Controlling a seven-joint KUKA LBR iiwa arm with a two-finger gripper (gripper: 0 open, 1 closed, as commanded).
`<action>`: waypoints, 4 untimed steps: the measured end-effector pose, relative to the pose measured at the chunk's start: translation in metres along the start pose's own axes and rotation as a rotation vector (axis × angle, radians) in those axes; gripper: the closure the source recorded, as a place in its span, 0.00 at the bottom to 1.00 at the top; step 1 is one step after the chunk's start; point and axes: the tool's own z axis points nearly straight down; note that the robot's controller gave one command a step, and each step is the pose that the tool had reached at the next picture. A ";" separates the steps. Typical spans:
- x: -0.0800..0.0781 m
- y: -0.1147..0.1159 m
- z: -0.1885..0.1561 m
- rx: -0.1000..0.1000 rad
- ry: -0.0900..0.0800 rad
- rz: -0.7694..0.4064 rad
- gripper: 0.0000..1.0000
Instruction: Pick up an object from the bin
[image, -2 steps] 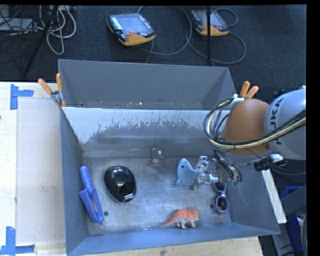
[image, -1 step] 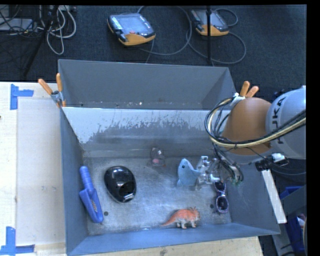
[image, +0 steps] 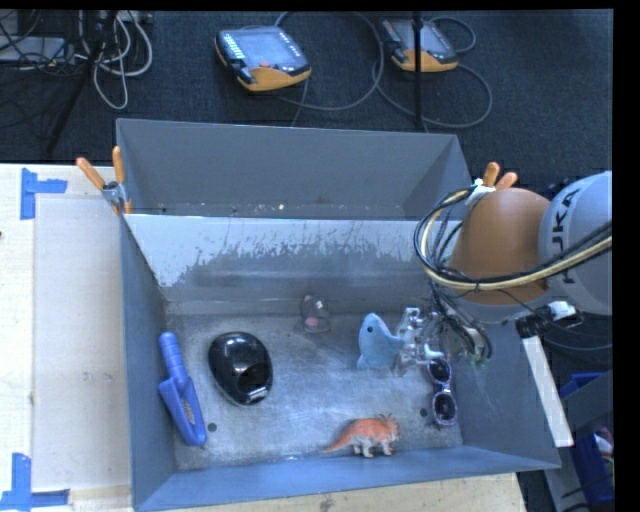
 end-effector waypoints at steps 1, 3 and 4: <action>-0.001 0.000 -0.011 0.000 -0.003 0.000 1.00; -0.001 0.000 -0.025 0.000 -0.002 0.000 1.00; -0.001 0.000 -0.031 0.001 -0.003 0.001 1.00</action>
Offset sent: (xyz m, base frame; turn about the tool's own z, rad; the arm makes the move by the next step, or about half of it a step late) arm 0.0001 0.0000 0.0329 0.0000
